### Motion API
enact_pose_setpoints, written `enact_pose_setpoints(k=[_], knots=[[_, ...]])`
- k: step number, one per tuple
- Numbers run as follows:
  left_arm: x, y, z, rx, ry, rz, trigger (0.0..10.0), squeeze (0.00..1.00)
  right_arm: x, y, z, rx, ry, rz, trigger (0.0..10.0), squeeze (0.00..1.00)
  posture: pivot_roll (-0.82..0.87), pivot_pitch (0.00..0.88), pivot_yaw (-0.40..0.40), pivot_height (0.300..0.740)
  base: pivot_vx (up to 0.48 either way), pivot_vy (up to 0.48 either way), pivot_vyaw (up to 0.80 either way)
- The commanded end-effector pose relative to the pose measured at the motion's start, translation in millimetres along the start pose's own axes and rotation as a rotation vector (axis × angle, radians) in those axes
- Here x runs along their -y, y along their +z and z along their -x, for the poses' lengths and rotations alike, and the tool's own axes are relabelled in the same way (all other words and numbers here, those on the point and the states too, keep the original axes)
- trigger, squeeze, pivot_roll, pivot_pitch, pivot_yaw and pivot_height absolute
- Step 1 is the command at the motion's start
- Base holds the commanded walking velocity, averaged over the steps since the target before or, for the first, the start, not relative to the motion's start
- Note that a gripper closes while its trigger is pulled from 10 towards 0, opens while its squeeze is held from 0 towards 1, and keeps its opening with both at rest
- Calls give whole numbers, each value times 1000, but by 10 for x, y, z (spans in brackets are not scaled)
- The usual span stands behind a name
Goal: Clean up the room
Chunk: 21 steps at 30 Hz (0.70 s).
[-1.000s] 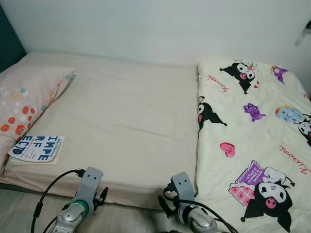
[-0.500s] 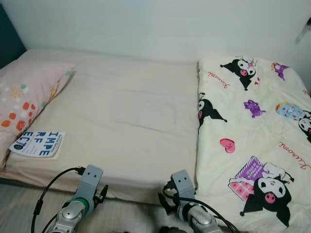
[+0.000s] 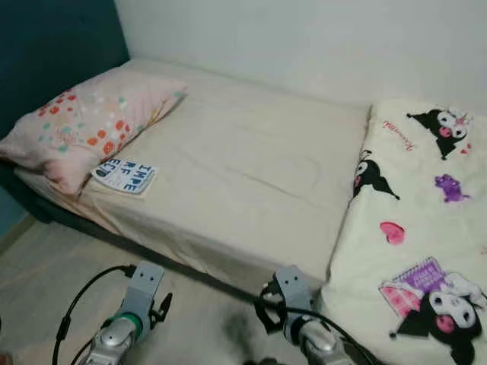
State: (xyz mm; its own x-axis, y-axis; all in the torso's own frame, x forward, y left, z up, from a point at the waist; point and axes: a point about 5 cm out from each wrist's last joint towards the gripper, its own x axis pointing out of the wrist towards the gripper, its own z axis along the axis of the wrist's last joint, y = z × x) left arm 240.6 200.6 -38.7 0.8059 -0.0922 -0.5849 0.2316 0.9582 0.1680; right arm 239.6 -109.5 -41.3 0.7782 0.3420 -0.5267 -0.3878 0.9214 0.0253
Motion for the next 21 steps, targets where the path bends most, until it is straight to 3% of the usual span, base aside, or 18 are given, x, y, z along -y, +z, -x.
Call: enact_pose_setpoints(k=[1, 3, 11, 21], knots=[[-6, -25, 6, -14, 3, 1, 10000, 0, -32, -63, 16, -23, 6, -9, 10000, 0, 0, 55, 36, 735, -326, 0, 0], [-9, -26, 7, -14, 3, 2, 10000, 0, -33, -62, 16, -22, 6, -9, 10000, 0, 0, 54, 37, 735, -326, 0, 0], [-14, -27, 8, -15, 4, 1, 10000, 0, -35, -66, 15, -25, 3, -14, 10000, 0, 1, 54, 38, 735, -324, 0, 711], [-9, -24, 5, -15, 5, 1, 10000, 0, -30, -64, 14, -26, 5, -19, 10000, 0, 1, 53, 38, 735, -318, 0, 0]])
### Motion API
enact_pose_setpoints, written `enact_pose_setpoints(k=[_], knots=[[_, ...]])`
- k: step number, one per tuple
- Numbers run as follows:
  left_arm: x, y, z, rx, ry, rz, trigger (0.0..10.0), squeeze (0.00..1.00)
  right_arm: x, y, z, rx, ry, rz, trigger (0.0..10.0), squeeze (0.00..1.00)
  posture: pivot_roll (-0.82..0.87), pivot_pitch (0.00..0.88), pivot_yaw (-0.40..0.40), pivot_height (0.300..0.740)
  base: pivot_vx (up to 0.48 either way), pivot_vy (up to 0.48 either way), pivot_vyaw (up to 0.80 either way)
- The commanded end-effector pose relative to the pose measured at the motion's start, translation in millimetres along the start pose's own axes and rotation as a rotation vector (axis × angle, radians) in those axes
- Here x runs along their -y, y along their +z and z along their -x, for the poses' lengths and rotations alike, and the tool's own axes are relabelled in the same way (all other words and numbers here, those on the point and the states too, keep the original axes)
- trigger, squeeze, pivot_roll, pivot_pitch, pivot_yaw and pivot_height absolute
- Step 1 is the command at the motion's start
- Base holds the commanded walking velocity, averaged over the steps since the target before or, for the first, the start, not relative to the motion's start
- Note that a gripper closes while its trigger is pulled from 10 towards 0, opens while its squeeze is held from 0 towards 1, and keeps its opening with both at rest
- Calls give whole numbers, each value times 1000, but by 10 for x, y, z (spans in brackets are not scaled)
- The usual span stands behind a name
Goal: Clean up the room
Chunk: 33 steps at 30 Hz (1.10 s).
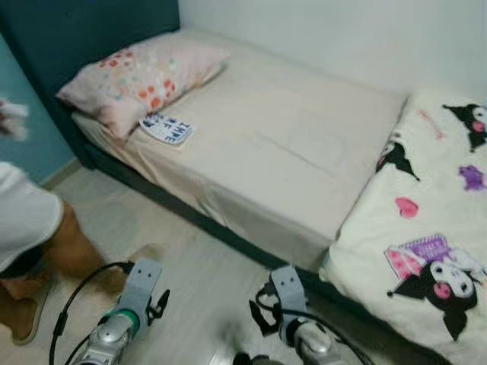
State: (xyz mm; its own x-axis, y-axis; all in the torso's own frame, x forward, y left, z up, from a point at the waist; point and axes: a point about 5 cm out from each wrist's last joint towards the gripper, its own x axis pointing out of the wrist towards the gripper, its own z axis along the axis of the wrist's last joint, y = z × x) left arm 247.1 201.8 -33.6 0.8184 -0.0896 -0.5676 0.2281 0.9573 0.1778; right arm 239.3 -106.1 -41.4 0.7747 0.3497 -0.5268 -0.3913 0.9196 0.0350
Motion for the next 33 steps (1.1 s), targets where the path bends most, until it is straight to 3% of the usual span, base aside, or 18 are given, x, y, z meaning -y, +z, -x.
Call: enact_pose_setpoints(k=[1, 21, 33], knots=[[27, -96, 29, -34, -4, 7, 10000, 0, 3, -67, 23, -25, -3, -13, 10000, 0, 1, 53, 38, 735, -307, 0, 0], [43, -99, 29, -34, -10, -7, 10000, 0, -10, -70, 23, -30, 11, 0, 10000, 0, 0, 50, 36, 735, -45, 0, 0], [46, -99, 28, -35, -12, -8, 10000, 0, -16, -75, 23, -34, 17, 3, 10000, 0, 0, 47, 36, 735, 141, 0, 0]])
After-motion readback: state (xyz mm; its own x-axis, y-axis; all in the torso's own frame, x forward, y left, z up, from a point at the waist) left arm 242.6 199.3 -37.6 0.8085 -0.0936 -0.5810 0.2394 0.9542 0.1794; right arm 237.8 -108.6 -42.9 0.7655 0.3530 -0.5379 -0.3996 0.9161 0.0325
